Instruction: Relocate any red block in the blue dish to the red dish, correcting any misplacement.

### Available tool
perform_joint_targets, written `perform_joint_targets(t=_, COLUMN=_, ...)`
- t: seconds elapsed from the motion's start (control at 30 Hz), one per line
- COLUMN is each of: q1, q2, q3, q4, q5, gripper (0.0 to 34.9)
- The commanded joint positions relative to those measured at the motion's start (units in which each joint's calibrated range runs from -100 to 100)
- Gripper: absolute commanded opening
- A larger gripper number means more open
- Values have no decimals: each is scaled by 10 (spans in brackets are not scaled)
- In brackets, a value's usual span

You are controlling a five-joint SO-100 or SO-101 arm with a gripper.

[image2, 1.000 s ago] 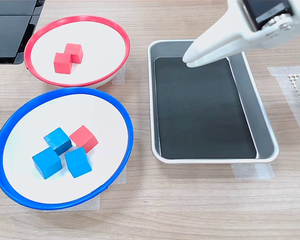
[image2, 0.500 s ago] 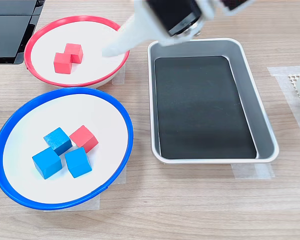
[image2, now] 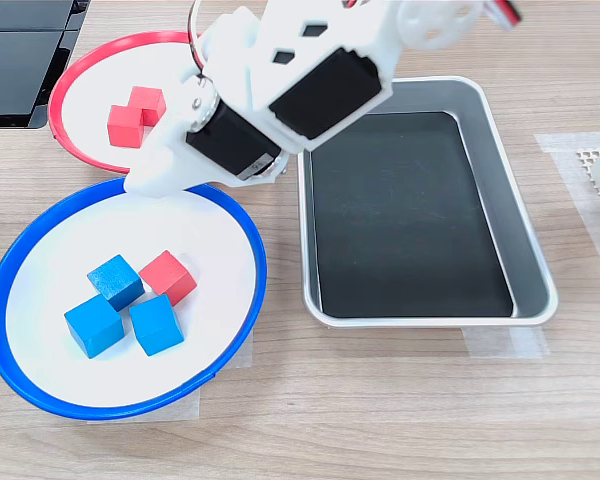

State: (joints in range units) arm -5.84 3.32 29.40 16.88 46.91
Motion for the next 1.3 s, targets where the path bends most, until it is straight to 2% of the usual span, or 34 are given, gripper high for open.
perform_joint_targets(t=0.0, q1=-12, q2=16, q3=-31, q4=-7, q5=19, gripper=19)
perform_joint_targets(t=0.2, q1=-34, q2=27, q3=-31, q4=15, q5=29, gripper=73)
perform_joint_targets(t=0.53, q1=-55, q2=23, q3=-14, q4=69, q5=64, gripper=95)
perform_joint_targets(t=0.67, q1=-58, q2=28, q3=-10, q4=68, q5=72, gripper=99)
perform_joint_targets(t=0.83, q1=-60, q2=35, q3=-10, q4=61, q5=79, gripper=120)
perform_joint_targets(t=1.27, q1=-34, q2=64, q3=-27, q4=49, q5=110, gripper=156)
